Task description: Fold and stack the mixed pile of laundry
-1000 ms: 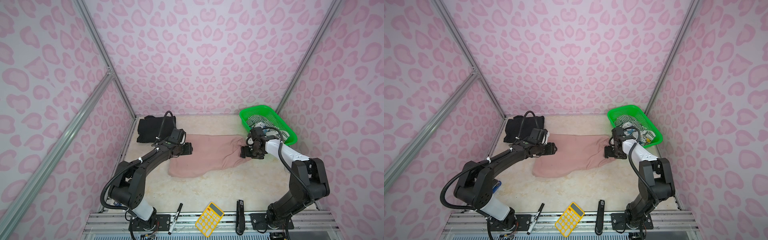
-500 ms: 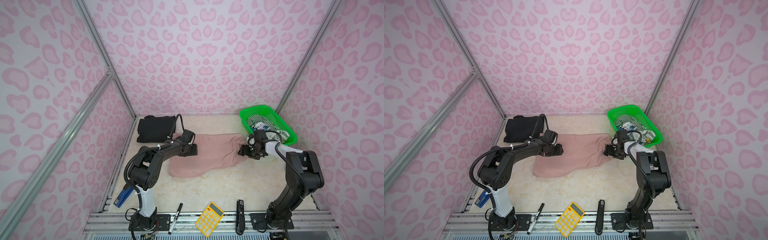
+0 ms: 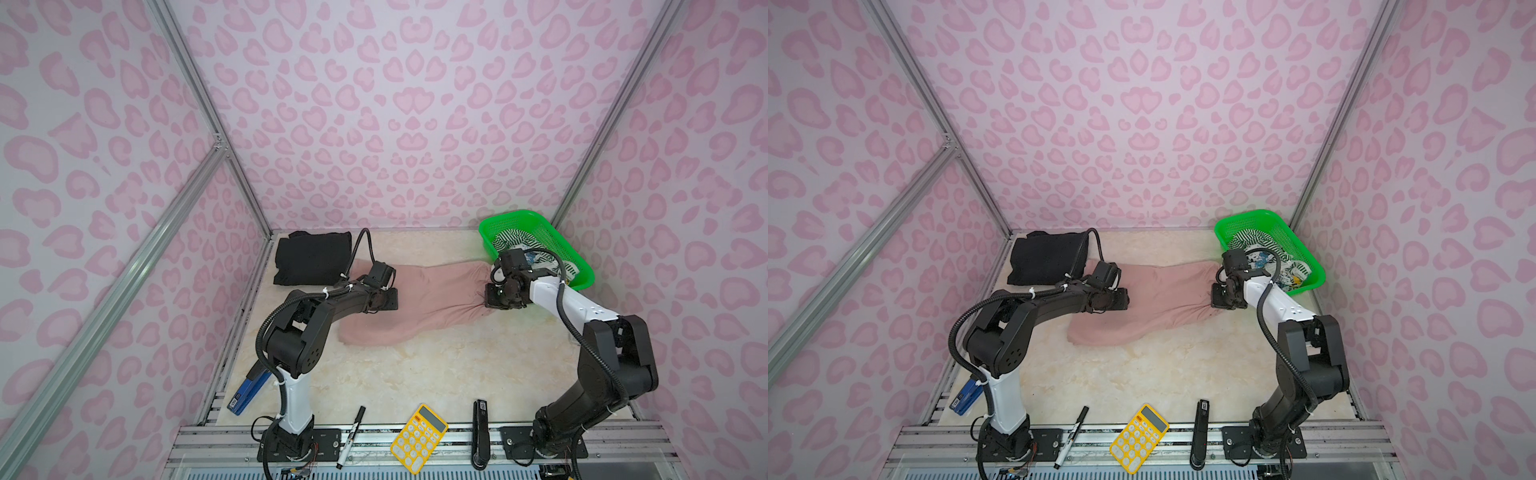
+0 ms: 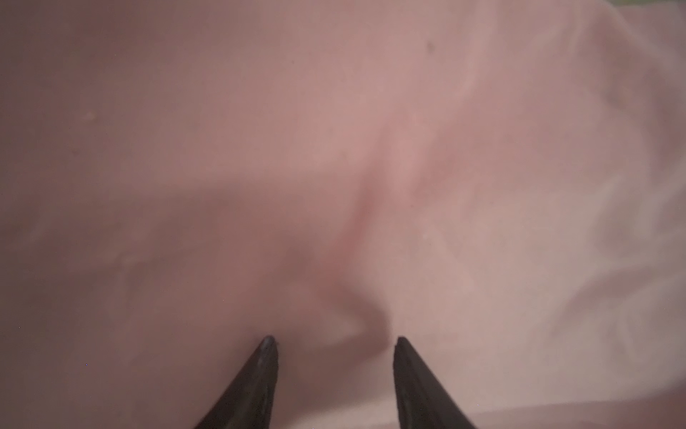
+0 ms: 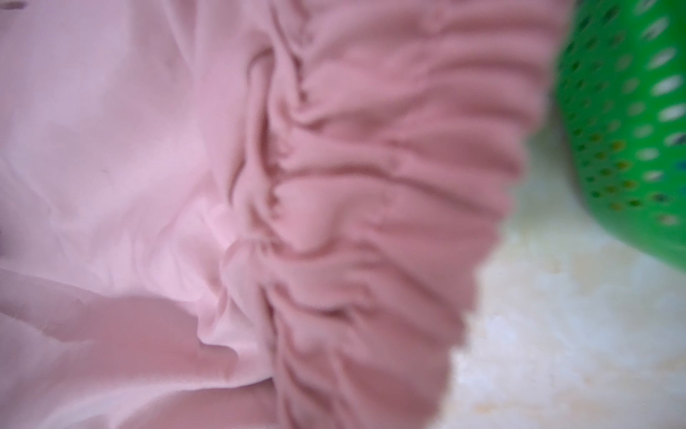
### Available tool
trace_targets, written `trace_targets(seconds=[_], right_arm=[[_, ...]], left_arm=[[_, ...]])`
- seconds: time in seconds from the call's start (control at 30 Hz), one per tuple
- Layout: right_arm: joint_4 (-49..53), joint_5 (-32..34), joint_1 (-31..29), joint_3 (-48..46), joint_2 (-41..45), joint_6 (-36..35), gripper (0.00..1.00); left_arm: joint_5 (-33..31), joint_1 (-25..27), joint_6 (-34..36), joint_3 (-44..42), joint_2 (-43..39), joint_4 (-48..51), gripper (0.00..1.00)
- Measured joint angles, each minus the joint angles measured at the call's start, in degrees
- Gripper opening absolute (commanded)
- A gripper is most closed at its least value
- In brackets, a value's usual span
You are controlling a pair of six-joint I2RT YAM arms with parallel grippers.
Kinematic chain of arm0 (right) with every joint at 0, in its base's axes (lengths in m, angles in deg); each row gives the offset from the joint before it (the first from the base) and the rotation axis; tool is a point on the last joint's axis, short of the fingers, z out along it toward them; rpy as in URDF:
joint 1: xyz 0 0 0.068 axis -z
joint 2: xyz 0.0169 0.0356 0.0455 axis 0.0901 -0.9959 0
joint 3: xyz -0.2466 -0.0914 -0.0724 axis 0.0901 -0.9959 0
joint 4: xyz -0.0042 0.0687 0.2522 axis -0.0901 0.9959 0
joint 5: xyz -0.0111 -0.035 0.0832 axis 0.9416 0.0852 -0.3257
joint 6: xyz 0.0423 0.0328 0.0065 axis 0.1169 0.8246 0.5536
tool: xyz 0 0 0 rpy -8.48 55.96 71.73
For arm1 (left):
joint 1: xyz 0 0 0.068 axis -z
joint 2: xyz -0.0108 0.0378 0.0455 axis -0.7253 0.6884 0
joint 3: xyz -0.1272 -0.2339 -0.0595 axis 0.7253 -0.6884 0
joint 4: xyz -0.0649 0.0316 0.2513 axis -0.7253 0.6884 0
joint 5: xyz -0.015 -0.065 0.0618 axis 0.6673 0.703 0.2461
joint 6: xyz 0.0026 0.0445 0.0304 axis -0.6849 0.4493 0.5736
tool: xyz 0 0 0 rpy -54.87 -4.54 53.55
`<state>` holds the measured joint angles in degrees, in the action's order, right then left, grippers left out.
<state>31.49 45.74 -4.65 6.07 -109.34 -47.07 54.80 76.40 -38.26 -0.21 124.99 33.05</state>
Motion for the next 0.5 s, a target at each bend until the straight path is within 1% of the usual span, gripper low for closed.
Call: trace_targets(seconds=[0.13, 0.23, 0.37, 0.5], right_arm=[[7.89, 7.21, -2.56, 5.79, 1.99, -1.51, 0.02], [12.74, 11.37, -3.74, 8.04, 3.39, -2.71, 0.01], [17.55, 15.13, -4.63, 9.7, 5.16, -4.31, 0.0], [20.15, 16.74, -4.81, 10.1, 5.9, -4.81, 0.0]], left_arm=[[-0.98, 2.54, -0.22, -0.33, 0.63, -2.38, 0.53], [-1.05, 4.79, -1.05, 0.0, 1.62, -4.46, 0.53], [-0.33, 8.02, -2.86, 1.53, 2.97, -6.64, 0.53], [3.45, 9.2, -5.77, 2.67, 2.4, -4.33, 0.51]])
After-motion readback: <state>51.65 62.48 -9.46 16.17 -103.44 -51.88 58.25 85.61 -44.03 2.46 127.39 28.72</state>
